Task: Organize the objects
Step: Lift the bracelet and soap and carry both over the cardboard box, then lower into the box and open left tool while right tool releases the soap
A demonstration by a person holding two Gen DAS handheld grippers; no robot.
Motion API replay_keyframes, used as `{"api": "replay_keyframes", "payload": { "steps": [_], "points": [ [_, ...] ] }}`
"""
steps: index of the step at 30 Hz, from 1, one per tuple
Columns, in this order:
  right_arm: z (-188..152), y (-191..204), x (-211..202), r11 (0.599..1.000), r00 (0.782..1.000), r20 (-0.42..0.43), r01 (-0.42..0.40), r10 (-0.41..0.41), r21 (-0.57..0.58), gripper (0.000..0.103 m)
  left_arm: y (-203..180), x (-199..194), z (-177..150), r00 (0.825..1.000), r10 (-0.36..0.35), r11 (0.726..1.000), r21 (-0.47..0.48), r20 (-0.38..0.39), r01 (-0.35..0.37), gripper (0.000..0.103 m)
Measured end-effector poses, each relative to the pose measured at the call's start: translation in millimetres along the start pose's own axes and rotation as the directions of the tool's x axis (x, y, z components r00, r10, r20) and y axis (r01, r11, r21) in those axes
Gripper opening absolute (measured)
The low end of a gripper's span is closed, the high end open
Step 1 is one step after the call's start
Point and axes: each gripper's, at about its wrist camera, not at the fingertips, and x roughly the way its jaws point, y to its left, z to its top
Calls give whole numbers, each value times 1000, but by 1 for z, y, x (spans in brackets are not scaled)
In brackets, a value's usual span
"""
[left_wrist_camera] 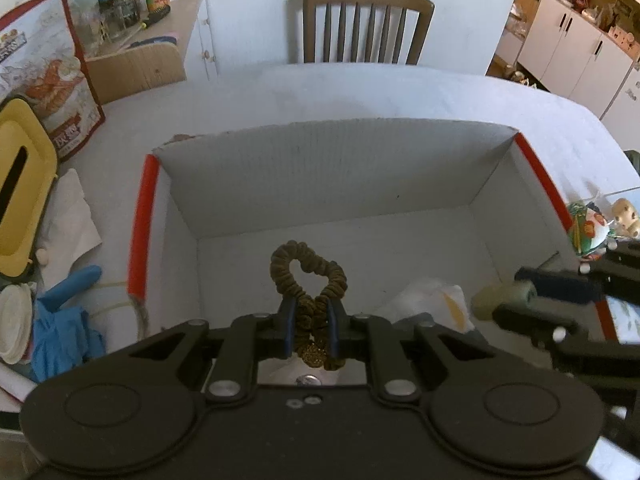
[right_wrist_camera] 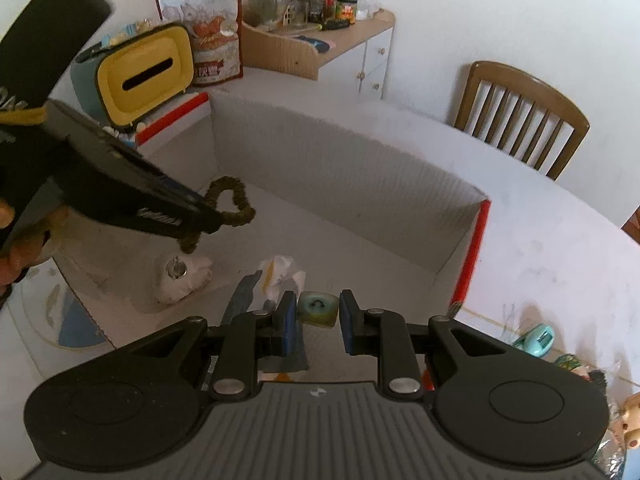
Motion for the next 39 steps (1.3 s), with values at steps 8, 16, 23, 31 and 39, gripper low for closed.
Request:
{"api": "replay_keyframes", "payload": {
  "steps": [8, 16, 23, 31, 39],
  "points": [
    [-5, 9, 13, 1000, 999, -42, -5, 5, -12, 22, -4, 23, 3, 997, 2, 1000, 21, -76, 0, 14],
    [-9, 11, 18, 1000, 997, -75, -5, 5, -8, 22, -3, 34, 3, 990, 6, 1000, 25, -138, -2, 17],
    [-8, 12, 16, 1000, 996, -84, -10, 10, -6, 22, -4, 36, 4, 986, 0, 999, 40, -169, 7, 24],
    [-5, 10, 8, 1000, 997, -67, -21, 22, 19, 23, 0, 30, 4, 987, -4, 1000, 18, -161, 7, 35],
    [-2, 6, -13, 997, 998, -35, -52, 54, 58, 26, 0, 9, -2, 992, -29, 999, 12, -120, 31, 48]
  ]
}}
